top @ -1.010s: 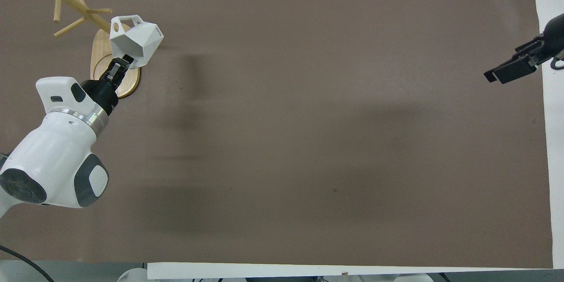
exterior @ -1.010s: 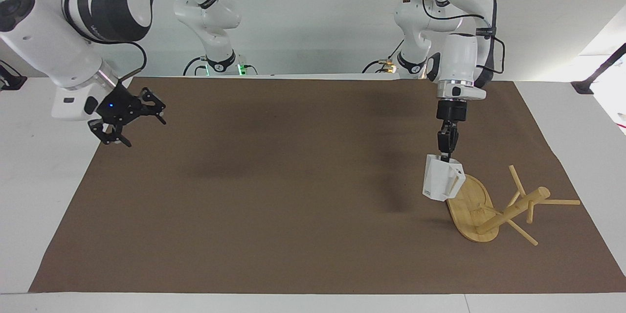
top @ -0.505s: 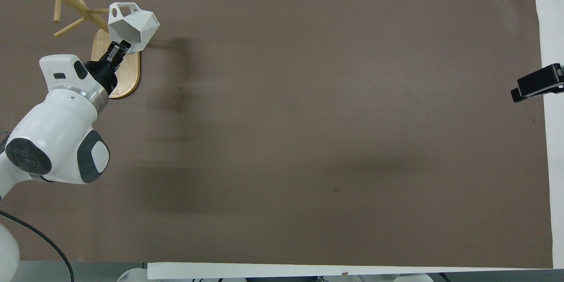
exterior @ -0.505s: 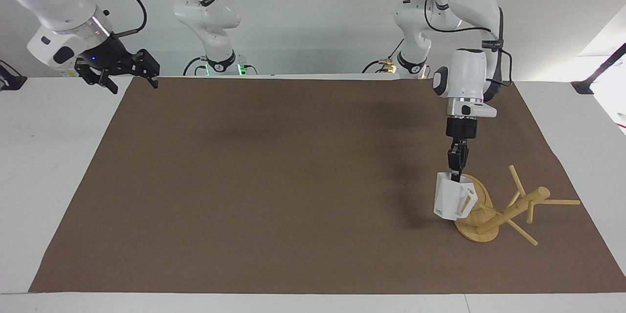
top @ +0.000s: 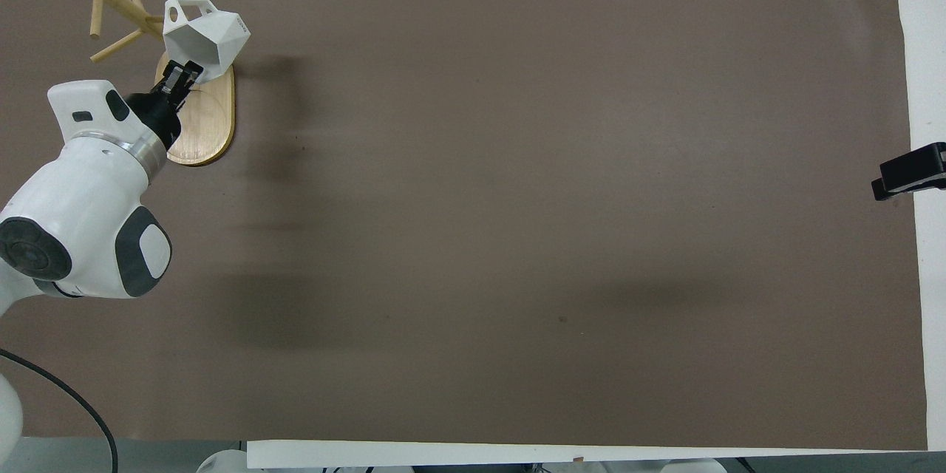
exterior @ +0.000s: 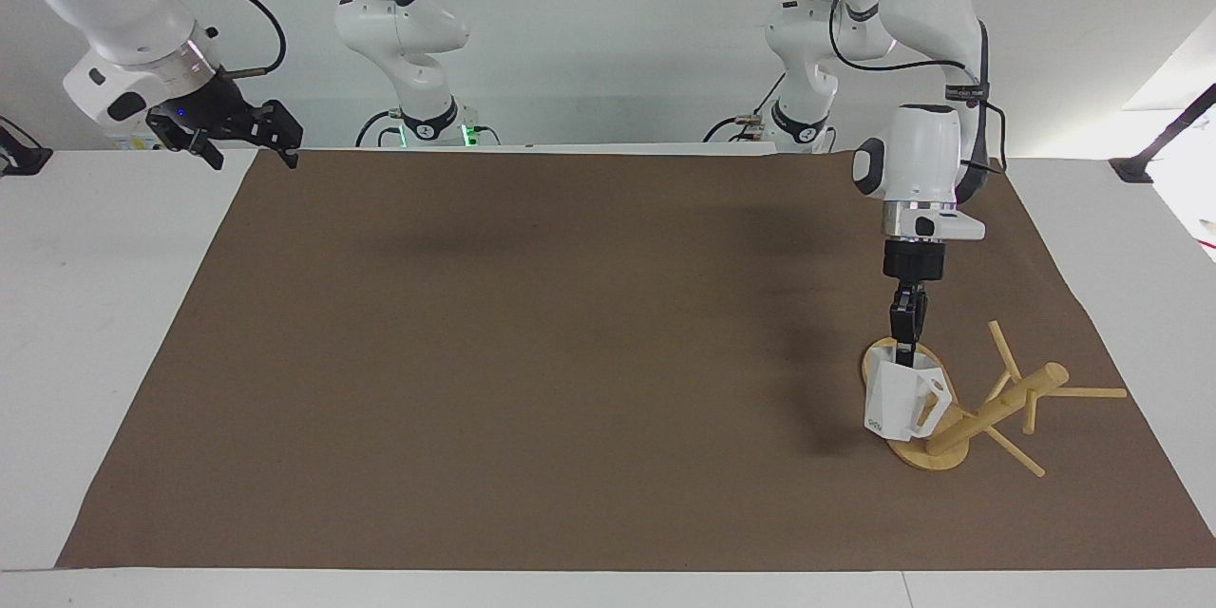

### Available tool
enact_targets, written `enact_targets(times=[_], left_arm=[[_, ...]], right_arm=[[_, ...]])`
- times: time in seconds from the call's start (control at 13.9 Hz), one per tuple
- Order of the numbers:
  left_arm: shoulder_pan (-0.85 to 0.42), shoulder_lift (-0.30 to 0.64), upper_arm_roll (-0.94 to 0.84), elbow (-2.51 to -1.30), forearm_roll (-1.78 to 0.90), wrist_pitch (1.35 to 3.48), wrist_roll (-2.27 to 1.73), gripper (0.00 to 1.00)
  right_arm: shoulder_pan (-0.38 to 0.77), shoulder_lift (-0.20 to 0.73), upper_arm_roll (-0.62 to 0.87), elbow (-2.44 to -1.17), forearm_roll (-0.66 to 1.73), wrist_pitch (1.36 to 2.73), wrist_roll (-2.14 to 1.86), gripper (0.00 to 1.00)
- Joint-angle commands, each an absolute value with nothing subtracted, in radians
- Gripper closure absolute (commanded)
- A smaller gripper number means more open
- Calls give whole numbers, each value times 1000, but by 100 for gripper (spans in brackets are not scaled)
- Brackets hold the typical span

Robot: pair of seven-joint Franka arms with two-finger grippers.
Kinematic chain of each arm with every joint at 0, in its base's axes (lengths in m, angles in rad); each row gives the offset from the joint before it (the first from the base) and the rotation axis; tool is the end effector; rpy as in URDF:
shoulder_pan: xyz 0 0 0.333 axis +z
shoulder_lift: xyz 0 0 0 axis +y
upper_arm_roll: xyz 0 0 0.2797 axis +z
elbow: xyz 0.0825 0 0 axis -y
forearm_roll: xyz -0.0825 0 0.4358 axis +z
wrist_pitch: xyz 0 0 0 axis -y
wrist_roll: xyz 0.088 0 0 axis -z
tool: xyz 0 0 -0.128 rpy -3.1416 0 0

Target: Hang cup on rack

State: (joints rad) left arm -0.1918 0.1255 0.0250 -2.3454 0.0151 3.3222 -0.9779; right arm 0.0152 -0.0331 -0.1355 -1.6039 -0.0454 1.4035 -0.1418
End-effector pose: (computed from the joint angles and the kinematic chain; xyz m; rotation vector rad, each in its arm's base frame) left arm 0.5979 -0.1023 0.2919 2.3222 0.9728 0.9643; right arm 0.5695 -0.0762 0.5568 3.1114 0.0282 -0.2674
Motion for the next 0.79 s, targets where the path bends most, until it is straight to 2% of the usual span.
enact_targets(times=[0.0,0.07,0.22,0.29,0.51,0.58,0.72], left_arm=[[-173,126,15,-2332,32,3287,-1024,100],[-173,124,15,-2330,32,3274,-1031,94],[-160,123,15,-2332,32,3261,-1032,73],[-158,123,15,-2332,32,3260,-1034,66],[-156,120,17,-2323,32,3199,-1045,63],[-155,118,17,-2319,31,3183,-1048,49],[-153,120,20,-2309,29,3160,-1060,0]], right_arm=[[-18,-55,-95,-1638,-63,1416,-121,0],[-29,-54,-89,-1635,-63,1416,-118,0],[-35,-54,-87,-1638,-63,1408,-117,0],[-34,-49,-89,-1637,-61,1407,-117,0],[-40,-48,-90,-1641,-60,1407,-124,0],[-37,-48,-91,-1640,-58,1407,-123,0],[-29,-48,-89,-1640,-51,1407,-123,0]])
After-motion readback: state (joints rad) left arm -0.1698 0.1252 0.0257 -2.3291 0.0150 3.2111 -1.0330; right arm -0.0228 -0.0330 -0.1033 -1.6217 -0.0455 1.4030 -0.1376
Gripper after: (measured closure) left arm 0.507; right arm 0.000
